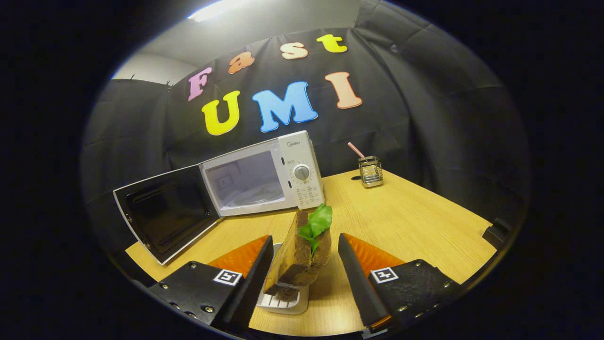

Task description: Open the microwave, put the food inside, and close the microwave door.

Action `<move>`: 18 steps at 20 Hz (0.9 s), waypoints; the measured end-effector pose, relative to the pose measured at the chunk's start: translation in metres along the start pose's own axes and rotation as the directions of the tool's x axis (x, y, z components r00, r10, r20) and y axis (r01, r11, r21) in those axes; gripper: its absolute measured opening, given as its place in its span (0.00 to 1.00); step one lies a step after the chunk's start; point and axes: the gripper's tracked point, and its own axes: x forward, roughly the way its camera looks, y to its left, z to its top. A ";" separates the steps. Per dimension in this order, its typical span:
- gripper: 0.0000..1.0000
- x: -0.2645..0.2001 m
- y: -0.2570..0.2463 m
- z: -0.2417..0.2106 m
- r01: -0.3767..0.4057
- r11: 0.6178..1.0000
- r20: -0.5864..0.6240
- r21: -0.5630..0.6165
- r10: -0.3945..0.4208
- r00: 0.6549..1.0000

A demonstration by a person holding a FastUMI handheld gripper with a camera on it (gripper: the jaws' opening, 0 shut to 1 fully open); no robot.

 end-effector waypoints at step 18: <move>0.15 0.010 0.048 0.048 -0.080 0.997 0.088 -0.013 0.081 0.993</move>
